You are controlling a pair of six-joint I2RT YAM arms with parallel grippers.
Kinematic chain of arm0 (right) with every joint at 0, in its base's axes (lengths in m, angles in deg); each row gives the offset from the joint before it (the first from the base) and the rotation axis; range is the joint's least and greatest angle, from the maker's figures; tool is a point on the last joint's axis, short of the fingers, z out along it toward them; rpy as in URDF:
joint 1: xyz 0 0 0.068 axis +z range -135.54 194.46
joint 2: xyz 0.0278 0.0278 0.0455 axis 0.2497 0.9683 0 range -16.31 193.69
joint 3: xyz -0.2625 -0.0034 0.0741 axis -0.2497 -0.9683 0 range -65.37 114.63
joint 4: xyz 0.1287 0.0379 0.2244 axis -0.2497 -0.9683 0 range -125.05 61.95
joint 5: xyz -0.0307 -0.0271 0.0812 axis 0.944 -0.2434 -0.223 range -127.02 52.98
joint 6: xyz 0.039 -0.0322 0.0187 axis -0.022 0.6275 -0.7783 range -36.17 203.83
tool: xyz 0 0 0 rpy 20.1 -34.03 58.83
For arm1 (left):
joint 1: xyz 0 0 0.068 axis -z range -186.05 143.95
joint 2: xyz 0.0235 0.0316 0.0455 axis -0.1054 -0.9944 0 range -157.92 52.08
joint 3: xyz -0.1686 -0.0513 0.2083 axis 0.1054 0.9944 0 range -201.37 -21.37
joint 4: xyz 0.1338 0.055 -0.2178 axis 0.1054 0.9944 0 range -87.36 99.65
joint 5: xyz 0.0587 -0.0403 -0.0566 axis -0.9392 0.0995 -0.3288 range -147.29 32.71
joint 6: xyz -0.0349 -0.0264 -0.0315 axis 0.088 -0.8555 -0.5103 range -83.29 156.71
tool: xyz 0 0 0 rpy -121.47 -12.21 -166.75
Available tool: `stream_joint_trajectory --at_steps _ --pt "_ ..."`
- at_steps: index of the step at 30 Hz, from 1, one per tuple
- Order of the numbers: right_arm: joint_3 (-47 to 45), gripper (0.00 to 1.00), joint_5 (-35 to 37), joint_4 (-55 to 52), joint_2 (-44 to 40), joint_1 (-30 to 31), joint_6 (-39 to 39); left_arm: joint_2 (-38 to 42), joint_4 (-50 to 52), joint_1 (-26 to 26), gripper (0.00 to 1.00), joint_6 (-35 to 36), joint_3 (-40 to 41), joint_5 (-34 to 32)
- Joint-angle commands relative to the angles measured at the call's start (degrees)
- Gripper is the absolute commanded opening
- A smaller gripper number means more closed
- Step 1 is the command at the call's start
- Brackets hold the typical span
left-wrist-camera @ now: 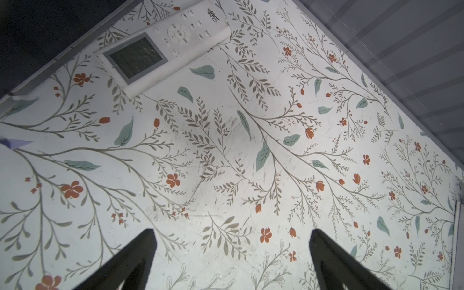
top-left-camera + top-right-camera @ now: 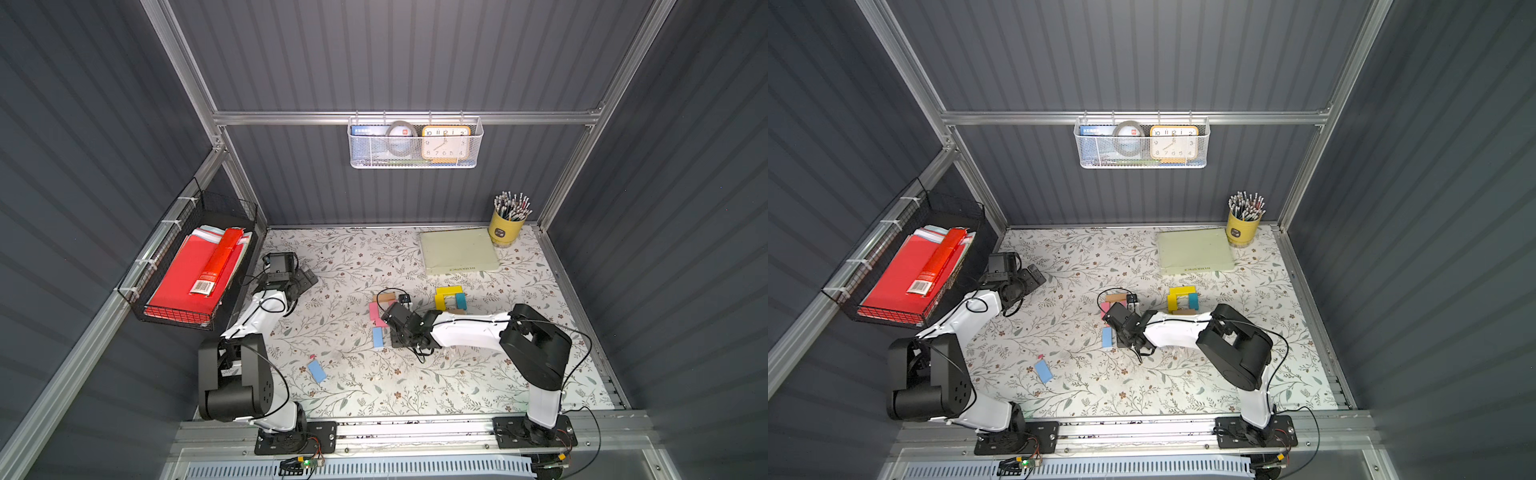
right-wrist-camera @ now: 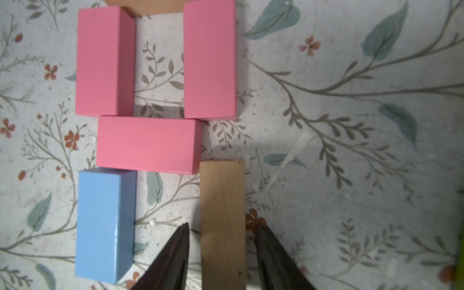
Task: Assemble the number 8 with building blocks
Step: Assemble the building block at the center of the board, then pick up the building block from the center of the board.
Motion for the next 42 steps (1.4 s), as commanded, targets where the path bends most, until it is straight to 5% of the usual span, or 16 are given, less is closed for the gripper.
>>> stream_joint_trajectory --at_steps 1,11,18,25,33,42 --pt "2.1 0.58 0.9 -3.8 -3.6 -0.2 0.0 0.2 0.6 -0.3 0.99 1.4 0.8 0.2" --pt "-1.2 0.68 1.7 -0.6 -16.1 -3.3 2.4 6.3 7.6 0.2 0.99 -4.4 4.5 -0.6" --pt "-6.2 0.7 0.2 2.8 -20.1 -7.3 4.9 12.3 20.8 12.2 0.99 -14.2 5.9 -6.3" --pt "-10.0 0.7 -2.8 7.1 -20.2 -8.9 5.8 17.9 28.3 14.6 0.99 -18.1 10.0 -1.3" --pt "-13.0 0.7 -7.9 11.2 -18.9 -8.9 4.0 14.4 33.5 25.6 0.98 -21.7 12.2 -2.0" --pt "-15.2 0.7 -10.8 13.3 -19.2 -8.8 2.3 6.6 38.8 31.5 0.95 -19.2 10.4 -5.4"
